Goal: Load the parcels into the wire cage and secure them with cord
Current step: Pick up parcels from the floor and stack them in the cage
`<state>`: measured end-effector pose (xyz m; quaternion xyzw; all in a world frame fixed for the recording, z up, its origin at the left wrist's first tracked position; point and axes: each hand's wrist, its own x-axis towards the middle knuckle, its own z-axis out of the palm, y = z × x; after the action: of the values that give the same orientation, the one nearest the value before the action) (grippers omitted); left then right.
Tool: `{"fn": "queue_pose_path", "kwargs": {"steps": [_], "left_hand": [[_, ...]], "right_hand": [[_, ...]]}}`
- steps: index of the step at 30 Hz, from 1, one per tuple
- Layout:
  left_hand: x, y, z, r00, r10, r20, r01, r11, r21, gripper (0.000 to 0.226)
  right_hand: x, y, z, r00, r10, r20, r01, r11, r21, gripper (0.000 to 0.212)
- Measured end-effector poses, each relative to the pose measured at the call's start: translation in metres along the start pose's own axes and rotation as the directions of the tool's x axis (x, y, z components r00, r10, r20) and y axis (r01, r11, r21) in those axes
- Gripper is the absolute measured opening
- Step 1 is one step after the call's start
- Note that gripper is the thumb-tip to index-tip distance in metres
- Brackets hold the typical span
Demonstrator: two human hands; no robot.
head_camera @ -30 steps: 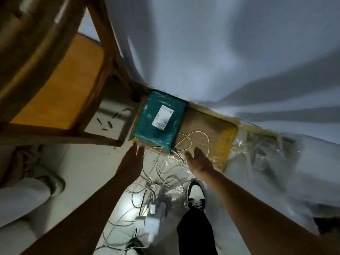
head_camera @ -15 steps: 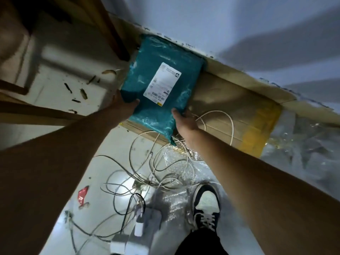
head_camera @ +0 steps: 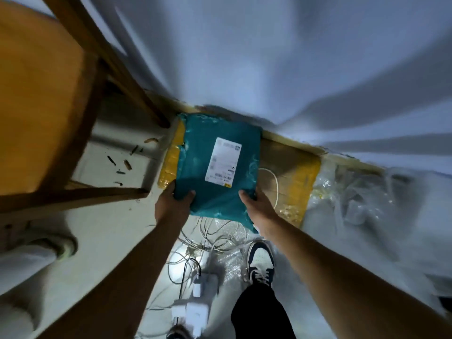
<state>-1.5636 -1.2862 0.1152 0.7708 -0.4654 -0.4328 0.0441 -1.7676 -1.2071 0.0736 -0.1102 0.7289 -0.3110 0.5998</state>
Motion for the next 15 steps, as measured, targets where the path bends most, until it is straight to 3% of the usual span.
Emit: {"fn": "queue_pose_path", "kwargs": {"steps": [4,9,15], "left_hand": [[-0.089,0.078,-0.06,0.997,0.05,0.054,-0.05,0.999,0.002,0.054],[-0.182,0.176,-0.134,0.973,0.218,0.079,-0.22,0.975,0.018,0.046],[-0.285,0.22,-0.217,0.92,0.379,0.104,-0.371,0.925,-0.088,0.041]], "right_hand": [[-0.104,-0.057,-0.033,1.0,0.012,-0.027,-0.011,0.999,0.036,0.037],[-0.219,-0.146,-0.064,0.98,-0.078,-0.182,0.094,0.992,0.08,0.04],[-0.356,-0.211,-0.084,0.944,-0.208,-0.256,0.228,0.972,0.049,0.038]]}}
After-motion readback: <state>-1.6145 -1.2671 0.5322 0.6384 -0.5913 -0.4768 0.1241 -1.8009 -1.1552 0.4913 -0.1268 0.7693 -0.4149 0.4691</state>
